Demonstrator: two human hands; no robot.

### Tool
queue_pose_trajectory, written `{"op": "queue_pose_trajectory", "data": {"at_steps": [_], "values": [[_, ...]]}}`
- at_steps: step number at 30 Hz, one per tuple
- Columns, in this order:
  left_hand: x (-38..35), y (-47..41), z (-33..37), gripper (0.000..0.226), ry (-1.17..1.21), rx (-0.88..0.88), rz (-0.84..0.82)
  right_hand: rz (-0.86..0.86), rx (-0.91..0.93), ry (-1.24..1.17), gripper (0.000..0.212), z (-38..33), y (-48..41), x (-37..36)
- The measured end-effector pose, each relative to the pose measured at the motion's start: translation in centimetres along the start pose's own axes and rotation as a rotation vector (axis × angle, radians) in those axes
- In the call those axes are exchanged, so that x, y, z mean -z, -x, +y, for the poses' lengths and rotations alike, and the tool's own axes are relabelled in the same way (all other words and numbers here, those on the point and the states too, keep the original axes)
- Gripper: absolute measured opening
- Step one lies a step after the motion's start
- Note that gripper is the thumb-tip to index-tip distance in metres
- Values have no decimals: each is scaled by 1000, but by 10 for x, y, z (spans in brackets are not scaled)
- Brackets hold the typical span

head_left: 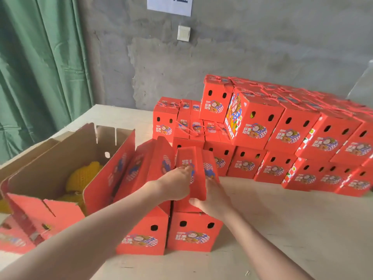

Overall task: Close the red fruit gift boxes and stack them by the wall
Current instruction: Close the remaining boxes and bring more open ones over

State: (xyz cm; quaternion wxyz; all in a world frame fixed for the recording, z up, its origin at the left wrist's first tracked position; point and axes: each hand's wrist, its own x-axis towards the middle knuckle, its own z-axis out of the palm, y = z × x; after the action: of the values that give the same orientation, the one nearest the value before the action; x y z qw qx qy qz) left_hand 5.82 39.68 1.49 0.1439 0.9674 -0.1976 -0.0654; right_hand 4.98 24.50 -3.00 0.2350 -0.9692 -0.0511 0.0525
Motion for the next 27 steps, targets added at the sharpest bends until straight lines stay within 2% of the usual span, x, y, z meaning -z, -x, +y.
{"op": "queue_pose_trajectory", "data": {"at_steps": [3, 5, 9, 13, 16, 19, 21, 23, 25, 27], "values": [[-33, -15, 11, 55, -164, 132, -101, -47, 27, 98, 86, 17, -4, -5], [-48, -19, 19, 54, -256, 190, -96, -71, 52, 177, 84, 24, -6, -6], [-60, -16, 30, 56, -242, 246, 14, -116, 149, 217, 82, 35, -11, 0], [-71, -10, 56, 63, -306, 344, 16, -197, 255, 166, 83, 51, -11, 14], [-80, -9, 91, 58, -315, 386, -8, -280, 308, 183, 79, 69, -12, 45], [-80, -9, 106, 43, -263, 338, -9, -334, 284, 317, 77, 77, -9, 68], [-61, -13, 87, 33, -108, 340, 118, -296, 267, 344, 84, 67, 5, 56], [-37, -23, 55, 35, 88, 376, 241, -197, 205, 267, 101, 51, 25, 28], [-20, -39, 30, 44, 91, 389, 242, -58, 99, 222, 118, 39, 37, 0], [-11, -58, 19, 51, 67, 386, 204, 12, 28, 259, 121, 37, 37, -16]]}}
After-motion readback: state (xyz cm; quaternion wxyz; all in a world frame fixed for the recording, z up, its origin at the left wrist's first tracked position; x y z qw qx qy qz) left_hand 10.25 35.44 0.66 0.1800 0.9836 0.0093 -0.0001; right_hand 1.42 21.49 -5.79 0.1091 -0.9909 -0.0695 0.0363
